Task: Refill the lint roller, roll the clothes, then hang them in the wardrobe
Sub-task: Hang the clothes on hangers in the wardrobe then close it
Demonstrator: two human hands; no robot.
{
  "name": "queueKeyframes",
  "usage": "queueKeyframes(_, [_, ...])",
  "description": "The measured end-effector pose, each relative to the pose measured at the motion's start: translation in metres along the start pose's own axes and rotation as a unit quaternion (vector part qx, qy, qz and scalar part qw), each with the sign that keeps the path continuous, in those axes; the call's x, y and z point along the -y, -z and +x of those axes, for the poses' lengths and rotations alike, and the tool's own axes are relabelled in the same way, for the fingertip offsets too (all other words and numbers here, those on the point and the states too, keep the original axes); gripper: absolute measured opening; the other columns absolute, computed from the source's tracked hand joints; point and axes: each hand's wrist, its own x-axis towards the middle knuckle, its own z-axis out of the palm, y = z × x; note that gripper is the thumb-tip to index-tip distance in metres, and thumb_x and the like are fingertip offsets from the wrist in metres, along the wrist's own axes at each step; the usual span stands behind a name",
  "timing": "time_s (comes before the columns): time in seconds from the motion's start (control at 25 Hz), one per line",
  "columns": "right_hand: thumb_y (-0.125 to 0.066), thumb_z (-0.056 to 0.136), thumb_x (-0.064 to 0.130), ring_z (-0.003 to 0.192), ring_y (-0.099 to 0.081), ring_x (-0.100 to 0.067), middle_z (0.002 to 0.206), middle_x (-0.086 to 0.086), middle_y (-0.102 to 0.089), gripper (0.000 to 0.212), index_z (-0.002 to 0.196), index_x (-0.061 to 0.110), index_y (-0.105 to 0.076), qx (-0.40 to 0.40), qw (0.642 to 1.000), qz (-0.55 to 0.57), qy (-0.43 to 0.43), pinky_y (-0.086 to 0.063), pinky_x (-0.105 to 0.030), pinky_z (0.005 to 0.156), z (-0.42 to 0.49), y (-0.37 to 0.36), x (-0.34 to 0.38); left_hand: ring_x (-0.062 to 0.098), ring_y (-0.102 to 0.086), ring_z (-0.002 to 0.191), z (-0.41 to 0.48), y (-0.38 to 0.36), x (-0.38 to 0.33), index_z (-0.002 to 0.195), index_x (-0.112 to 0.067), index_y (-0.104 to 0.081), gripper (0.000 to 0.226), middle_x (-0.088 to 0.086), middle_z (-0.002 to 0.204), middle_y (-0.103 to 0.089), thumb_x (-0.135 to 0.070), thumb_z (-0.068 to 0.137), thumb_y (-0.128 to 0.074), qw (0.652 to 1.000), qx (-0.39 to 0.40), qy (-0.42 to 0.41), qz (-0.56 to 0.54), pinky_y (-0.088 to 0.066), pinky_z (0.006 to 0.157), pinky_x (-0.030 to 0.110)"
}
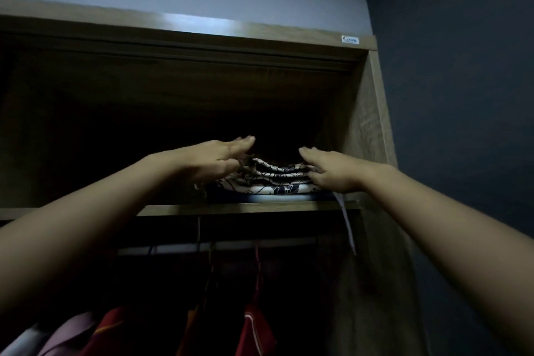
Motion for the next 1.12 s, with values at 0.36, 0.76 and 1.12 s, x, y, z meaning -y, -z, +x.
queueKeyframes(0.36, [-0.032, 0.097, 0.034, 0.147, -0.004, -0.014, 0.159, -0.003, -0.006, 0.061, 0.149, 0.012, -0.009, -0.094, 0.991, 0.054, 0.082, -0.003, -0.028, 0.117, -0.128, -0.081, 0.093, -0.001, 0.002, 0.139, -0.132, -0.06, -0.046, 0.15, -0.015, -0.007, 0.083, 0.0, 0.159, -0.005, -0.046, 0.074, -0.019, 0.994, -0.07, 0.085, -0.014, -0.003, 0.111, 0.014])
queueKeyframes(0.76, [-0.037, 0.088, 0.036, 0.132, -0.044, -0.016, 0.142, -0.003, -0.048, 0.055, 0.136, 0.01, -0.046, 0.063, 0.975, 0.166, 0.131, -0.018, -0.034, 0.11, -0.276, -0.241, 0.287, 0.015, 0.005, 0.144, -0.357, -0.157, -0.043, 0.15, -0.01, -0.009, 0.084, 0.007, 0.158, -0.005, -0.05, 0.075, -0.007, 0.978, 0.009, 0.203, 0.038, -0.009, 0.12, 0.039])
queueKeyframes(1.12, [-0.058, 0.063, 0.054, 0.093, -0.067, -0.008, 0.096, 0.009, -0.072, 0.051, 0.099, 0.02, -0.072, 0.253, 0.928, 0.049, 0.27, -0.052, -0.023, 0.086, -0.299, -0.387, 0.499, 0.03, -0.026, 0.141, -0.505, -0.191, 0.068, 0.145, -0.002, -0.027, 0.067, 0.017, 0.152, -0.027, -0.037, 0.088, -0.028, 0.969, 0.044, 0.174, 0.169, -0.027, 0.111, 0.044])
